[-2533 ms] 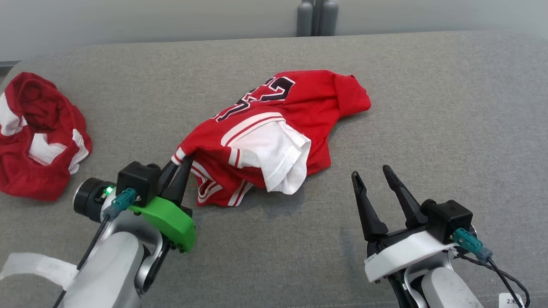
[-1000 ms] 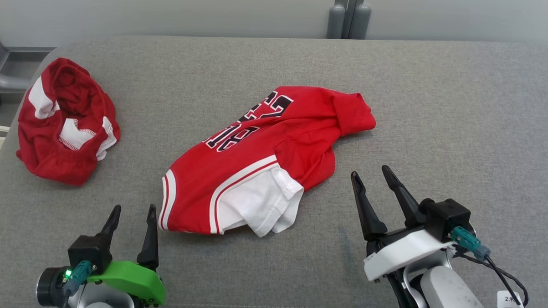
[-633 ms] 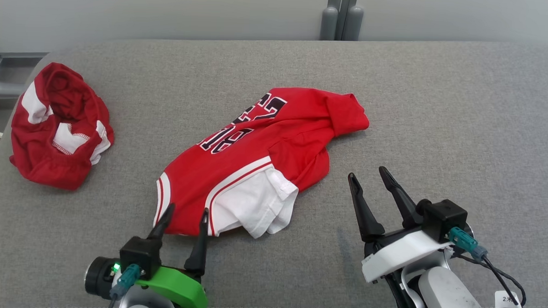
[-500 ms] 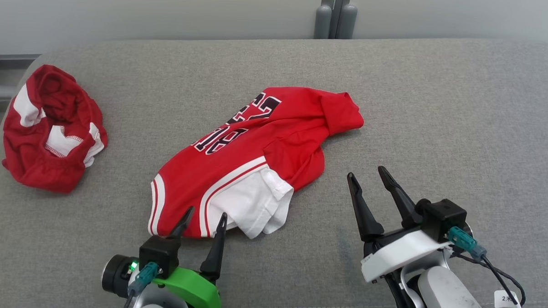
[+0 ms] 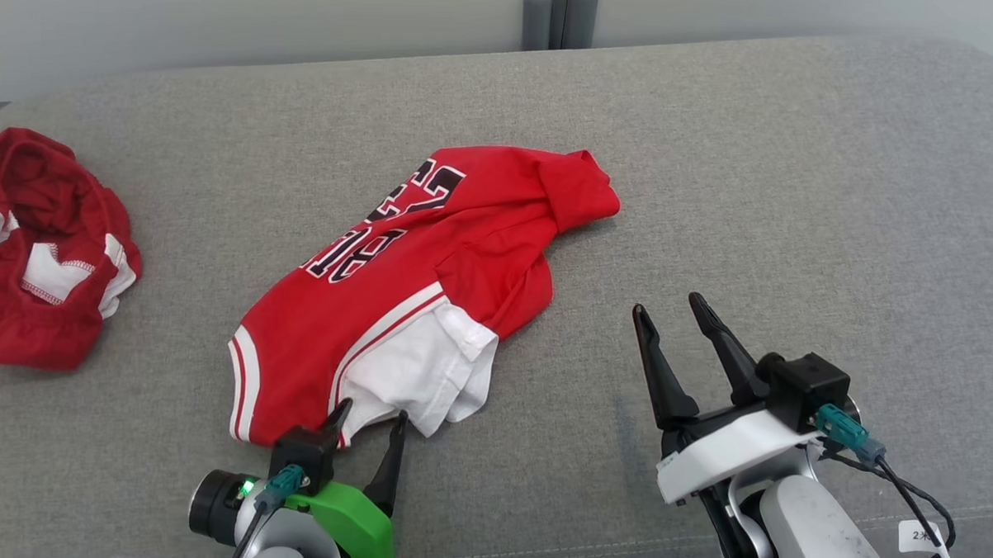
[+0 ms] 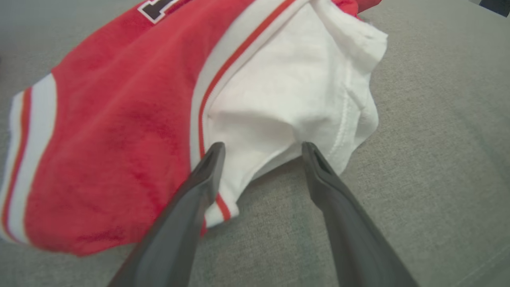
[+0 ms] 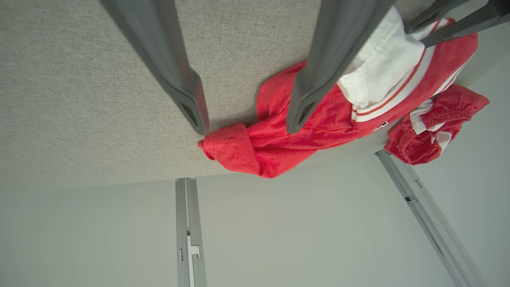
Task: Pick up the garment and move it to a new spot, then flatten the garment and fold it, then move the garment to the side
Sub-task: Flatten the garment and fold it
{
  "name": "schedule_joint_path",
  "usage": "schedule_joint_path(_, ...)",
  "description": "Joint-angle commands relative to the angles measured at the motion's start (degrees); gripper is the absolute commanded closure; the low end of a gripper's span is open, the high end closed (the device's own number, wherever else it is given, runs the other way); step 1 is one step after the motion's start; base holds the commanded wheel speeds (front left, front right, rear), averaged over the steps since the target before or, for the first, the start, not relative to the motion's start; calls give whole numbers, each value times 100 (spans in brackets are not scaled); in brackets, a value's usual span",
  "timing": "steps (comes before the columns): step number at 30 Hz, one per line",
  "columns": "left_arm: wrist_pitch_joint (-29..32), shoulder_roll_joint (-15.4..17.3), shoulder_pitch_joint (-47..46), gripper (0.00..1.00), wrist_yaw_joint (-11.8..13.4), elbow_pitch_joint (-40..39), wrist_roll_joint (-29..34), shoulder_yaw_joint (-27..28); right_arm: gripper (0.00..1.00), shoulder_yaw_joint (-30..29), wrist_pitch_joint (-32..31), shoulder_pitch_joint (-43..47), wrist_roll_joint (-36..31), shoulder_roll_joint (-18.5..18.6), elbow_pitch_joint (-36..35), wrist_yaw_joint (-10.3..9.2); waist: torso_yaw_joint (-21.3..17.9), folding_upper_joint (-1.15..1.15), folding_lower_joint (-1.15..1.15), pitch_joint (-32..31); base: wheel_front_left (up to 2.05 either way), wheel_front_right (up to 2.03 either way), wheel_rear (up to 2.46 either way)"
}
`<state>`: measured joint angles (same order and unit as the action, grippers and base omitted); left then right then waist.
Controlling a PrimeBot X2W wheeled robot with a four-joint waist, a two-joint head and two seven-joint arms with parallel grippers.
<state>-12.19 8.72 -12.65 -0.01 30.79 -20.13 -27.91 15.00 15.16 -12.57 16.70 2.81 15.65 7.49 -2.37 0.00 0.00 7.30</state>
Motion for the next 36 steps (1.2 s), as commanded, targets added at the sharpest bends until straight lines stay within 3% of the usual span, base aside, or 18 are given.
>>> schedule_joint_path(1, -19, 0, -128, 0, -22, 156, 9, -30, 0, -20, 15, -56, -45, 16, -19, 0, -59, 0, 0, 46, 0, 0, 0)
schedule_joint_path(2, -17, -12, -152, 4, -32, 253, 16, -47, 0, -19, 15, -62, -49, 16, -16, 0, -70, 0, 0, 50, 0, 0, 0)
schedule_joint_path(4, -54, -43, -212, 1, 5, 398, 40, -60, 0, -31, 15, -67, -57, 17, -17, 0, -79, 0, 0, 52, 0, 0, 0)
schedule_joint_path(5, -74, -42, -237, 18, 37, 464, 50, -50, 0, -37, 15, -61, -58, 16, -23, 0, -79, 0, 0, 47, 0, 0, 0)
schedule_joint_path(7, -114, -16, -285, 81, 121, 595, 105, -34, 0, -53, 15, -38, -79, 16, -28, 0, -66, 0, 0, 30, 0, 0, 0)
schedule_joint_path(8, -135, -9, -304, 100, 138, 659, 109, -35, 0, -56, 15, -26, -87, 16, -29, 0, -56, 0, 0, 23, 0, 0, 0)
schedule_joint_path(22, -286, 51, -436, 100, 135, 831, 88, 107, 0, -70, 15, 48, -92, 16, -41, 0, 140, 0, 0, -36, 0, 0, 0)
schedule_joint_path(36, -37, 816, 292, 100, 527, -1146, 156, 437, 0, -48, 15, 162, 19, 18, -17, 0, 468, 0, 0, -151, 0, 0, 0)
